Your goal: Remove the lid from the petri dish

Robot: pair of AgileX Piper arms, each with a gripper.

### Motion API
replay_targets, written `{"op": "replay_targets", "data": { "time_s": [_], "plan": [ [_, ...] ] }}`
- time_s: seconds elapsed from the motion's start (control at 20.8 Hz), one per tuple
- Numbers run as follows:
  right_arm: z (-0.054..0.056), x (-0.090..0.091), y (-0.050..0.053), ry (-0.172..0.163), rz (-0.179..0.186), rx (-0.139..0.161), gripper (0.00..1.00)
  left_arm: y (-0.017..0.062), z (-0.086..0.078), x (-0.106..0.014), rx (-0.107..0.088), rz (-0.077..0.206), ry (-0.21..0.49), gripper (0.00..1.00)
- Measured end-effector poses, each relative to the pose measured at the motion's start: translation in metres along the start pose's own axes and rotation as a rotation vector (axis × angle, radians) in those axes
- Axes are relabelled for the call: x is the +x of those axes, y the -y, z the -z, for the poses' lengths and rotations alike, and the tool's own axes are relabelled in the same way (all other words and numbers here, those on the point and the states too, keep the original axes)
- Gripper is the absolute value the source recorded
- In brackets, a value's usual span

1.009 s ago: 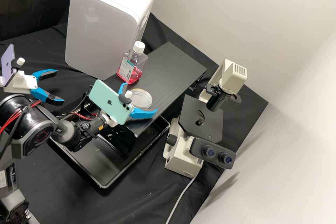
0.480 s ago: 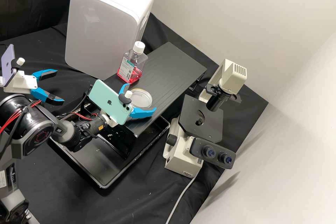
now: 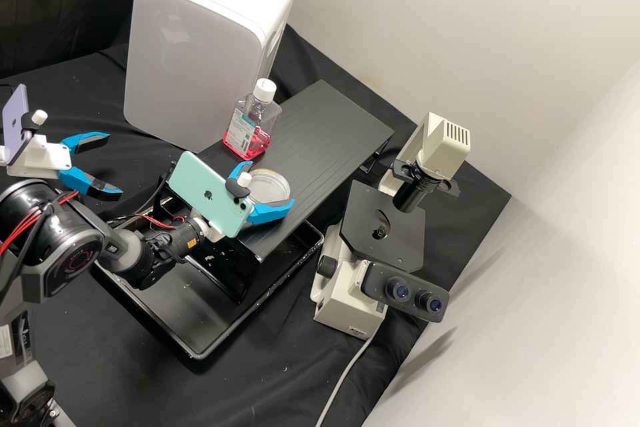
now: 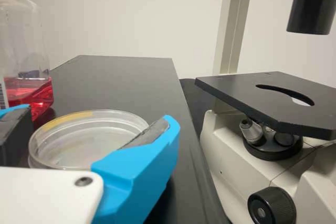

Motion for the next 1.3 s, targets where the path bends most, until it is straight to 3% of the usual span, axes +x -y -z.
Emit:
{"op": "replay_targets", "data": {
  "time_s": [1.15, 1.3],
  "plan": [
    [-0.0018, -0.0033, 0.0009, 0.002, 0.003, -0.003, 0.00, 0.0000, 0.0000, 0.0000, 0.000, 0.000, 0.000, 1.00],
    [-0.0022, -0.0083, -0.0024, -0.002, -0.013, -0.003, 0.00, 0.0017, 0.0006, 0.0004, 0.002, 0.007, -0.003, 1.00]
  ]
}}
